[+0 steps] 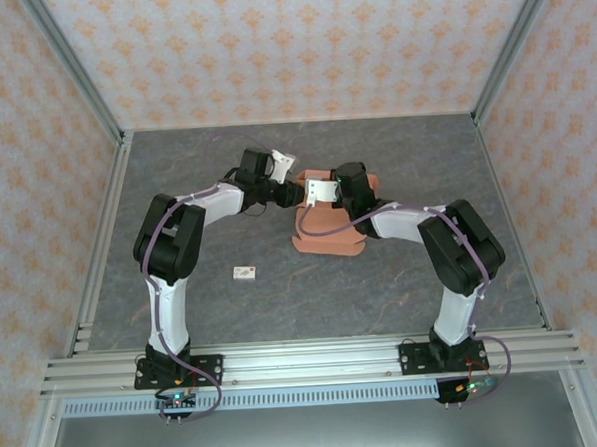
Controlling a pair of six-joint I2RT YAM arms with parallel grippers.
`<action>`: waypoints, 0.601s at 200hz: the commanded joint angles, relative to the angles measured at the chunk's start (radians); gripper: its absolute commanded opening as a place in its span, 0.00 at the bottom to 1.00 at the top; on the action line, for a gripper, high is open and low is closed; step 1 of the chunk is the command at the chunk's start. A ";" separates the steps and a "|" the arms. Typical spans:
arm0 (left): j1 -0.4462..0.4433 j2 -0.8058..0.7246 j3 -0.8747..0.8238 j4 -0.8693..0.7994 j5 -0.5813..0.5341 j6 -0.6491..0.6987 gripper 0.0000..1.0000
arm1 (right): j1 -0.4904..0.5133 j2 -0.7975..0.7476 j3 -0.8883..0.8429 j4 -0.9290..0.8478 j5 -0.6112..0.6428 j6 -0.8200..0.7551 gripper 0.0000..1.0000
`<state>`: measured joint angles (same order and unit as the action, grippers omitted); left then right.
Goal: Fold the paper box
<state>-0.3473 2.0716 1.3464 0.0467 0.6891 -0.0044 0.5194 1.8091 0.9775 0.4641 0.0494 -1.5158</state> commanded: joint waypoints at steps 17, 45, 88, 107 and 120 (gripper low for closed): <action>-0.005 -0.025 -0.049 0.097 -0.137 -0.042 0.35 | 0.039 -0.010 0.000 0.007 0.004 -0.004 0.00; -0.005 -0.033 -0.079 0.167 -0.160 -0.087 0.39 | 0.044 -0.012 0.007 -0.004 -0.002 0.024 0.00; -0.008 -0.005 -0.060 0.191 -0.142 -0.144 0.45 | 0.045 -0.026 0.015 -0.047 -0.025 0.047 0.00; -0.010 -0.004 -0.055 0.191 -0.141 -0.139 0.45 | 0.043 -0.031 0.027 -0.086 -0.041 0.052 0.00; -0.010 -0.004 -0.052 0.183 -0.134 -0.129 0.45 | 0.037 -0.032 0.034 -0.104 -0.046 0.055 0.00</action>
<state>-0.3603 2.0613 1.2797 0.1665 0.6083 -0.1204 0.5426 1.8091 0.9844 0.4572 0.0746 -1.4933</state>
